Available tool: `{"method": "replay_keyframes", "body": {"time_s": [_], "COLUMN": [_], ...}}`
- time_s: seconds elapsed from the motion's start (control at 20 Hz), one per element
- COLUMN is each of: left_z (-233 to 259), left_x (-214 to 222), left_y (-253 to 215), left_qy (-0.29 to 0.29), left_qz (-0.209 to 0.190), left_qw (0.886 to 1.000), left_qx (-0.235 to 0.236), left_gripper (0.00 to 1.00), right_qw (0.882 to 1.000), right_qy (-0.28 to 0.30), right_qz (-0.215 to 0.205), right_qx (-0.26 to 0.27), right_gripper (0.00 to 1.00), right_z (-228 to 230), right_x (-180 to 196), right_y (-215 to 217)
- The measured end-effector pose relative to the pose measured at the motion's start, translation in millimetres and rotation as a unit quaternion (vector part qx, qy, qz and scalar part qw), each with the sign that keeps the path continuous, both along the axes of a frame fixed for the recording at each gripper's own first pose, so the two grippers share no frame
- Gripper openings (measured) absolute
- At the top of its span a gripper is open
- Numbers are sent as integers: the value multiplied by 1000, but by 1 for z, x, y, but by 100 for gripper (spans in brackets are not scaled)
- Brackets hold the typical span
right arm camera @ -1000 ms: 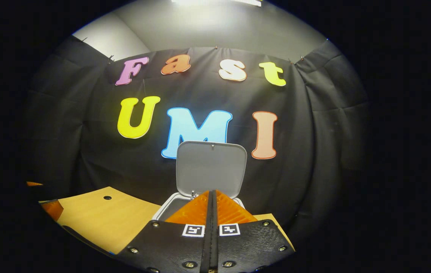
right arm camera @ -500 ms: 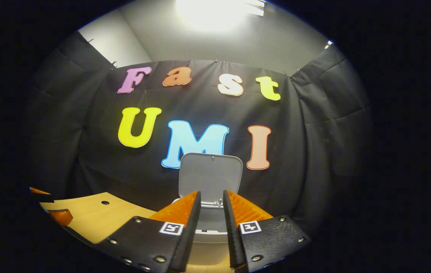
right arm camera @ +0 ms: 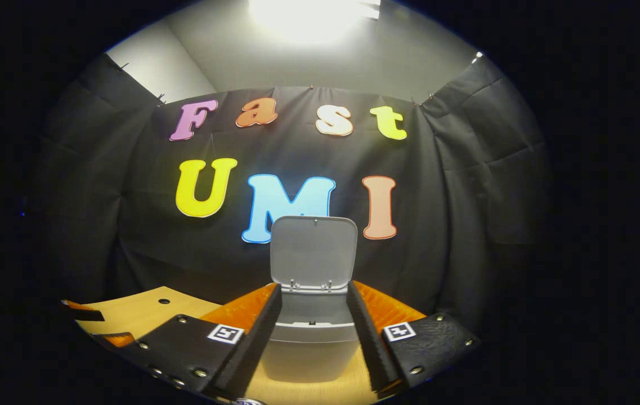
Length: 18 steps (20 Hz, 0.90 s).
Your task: Press the lid of the desktop garbage bin to open it, pick up the crumpled paper on the desktop and throw it into the bin, then pick up the pop can on the desktop and drop it into the bin, and finally close the garbage bin lid.
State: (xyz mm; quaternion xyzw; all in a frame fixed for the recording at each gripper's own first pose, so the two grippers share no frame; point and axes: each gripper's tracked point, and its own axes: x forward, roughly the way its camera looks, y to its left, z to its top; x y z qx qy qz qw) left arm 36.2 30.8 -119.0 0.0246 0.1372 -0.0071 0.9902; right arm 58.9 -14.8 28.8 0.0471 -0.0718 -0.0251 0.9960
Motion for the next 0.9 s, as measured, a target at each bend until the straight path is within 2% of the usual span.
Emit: {"method": "replay_keyframes", "body": {"time_s": [0.05,0.1,0.15,0.2,0.35,0.4,0.5,0.6,0.65,0.9], "left_z": [-8,-16,-26,-36,-68,-80,-103,-128,-140,-193], "left_x": [-1,-1,-2,-2,-4,-5,-8,-11,-14,-23], "left_y": [-3,-5,-8,-11,-17,-20,-24,-29,-31,-37], "left_qy": [10,20,30,43,80,94,119,148,161,217], "left_qz": [-6,-12,-19,-25,-41,-45,-55,-62,-65,-70], "left_qw": [1000,1000,999,999,996,995,991,987,985,974], "left_qx": [2,4,4,4,6,11,14,9,6,2], "left_gripper": [97,96,96,96,96,100,96,96,100,97], "right_qw": [1000,1000,1000,1000,1000,999,999,997,996,993], "right_qy": [4,5,6,8,18,25,43,64,74,99], "right_qz": [0,-2,-2,-5,-16,-19,-25,-35,-41,-64], "right_qx": [-1,-2,-2,-1,5,9,16,17,17,14], "right_gripper": [86,96,91,94,95,95,95,95,95,95], "right_z": [-4,-7,-9,-12,-25,-30,-44,-55,-60,-68], "right_x": [-3,-6,-9,-13,-22,-25,-31,-37,-40,-56], "right_y": [0,0,3,4,5,5,4,-1,-3,-7]}}
